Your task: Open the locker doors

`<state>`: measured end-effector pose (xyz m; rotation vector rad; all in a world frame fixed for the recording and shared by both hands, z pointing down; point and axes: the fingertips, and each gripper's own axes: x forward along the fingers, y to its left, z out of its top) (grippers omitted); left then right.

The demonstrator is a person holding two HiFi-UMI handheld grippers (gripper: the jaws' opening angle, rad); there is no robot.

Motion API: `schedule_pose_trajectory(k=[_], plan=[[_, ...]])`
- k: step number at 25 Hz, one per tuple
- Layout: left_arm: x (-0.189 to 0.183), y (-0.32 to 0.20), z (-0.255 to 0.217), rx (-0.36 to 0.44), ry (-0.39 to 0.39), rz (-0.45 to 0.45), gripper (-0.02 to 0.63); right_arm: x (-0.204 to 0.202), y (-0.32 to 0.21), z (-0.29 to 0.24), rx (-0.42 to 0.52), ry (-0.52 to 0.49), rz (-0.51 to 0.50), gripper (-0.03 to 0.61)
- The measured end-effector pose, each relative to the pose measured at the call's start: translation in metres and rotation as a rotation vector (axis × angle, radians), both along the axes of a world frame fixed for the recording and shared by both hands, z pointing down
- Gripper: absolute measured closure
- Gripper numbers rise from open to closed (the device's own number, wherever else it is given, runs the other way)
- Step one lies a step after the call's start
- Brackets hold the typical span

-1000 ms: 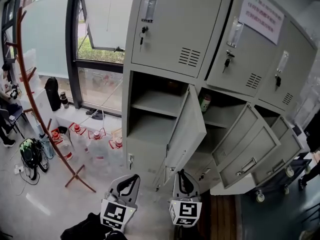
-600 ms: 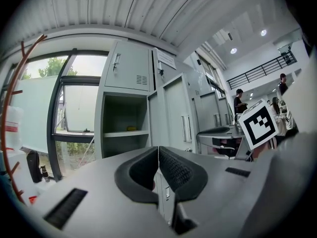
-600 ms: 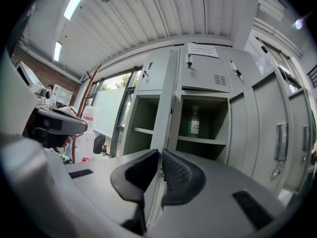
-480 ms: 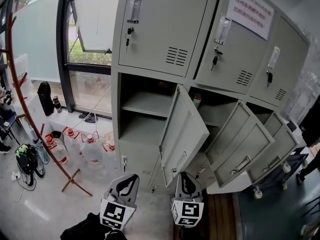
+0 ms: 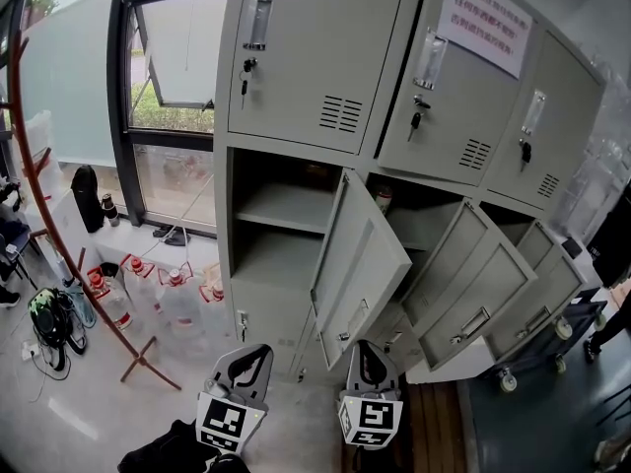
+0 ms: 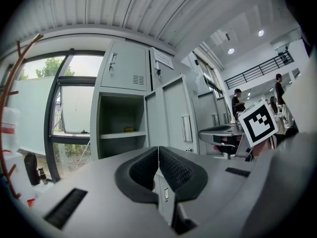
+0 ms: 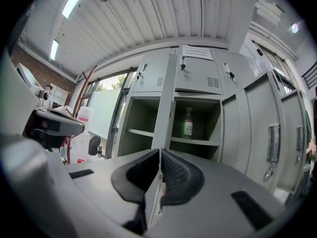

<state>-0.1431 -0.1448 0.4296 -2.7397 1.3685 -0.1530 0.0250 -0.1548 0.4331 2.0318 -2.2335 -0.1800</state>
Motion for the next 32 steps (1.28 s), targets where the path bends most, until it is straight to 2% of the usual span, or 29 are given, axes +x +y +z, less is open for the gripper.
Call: schedule_pose_trajectory(k=[9, 22, 32], plan=[[-0.001, 0.025, -0.002, 0.017, 0.002, 0.004, 0.588, -0.010, 0.043, -0.011, 0.038, -0.009, -0.021, 0.563], [0.008, 0.083, 0.008, 0.001, -0.013, 0.038, 0.589, -0.006, 0.122, 0.014, 0.007, -0.043, -0.001, 0.563], [0.015, 0.107, 0.013, 0.018, 0.002, 0.048, 0.588, 0.000, 0.151, 0.021, 0.007, -0.051, 0.012, 0.563]])
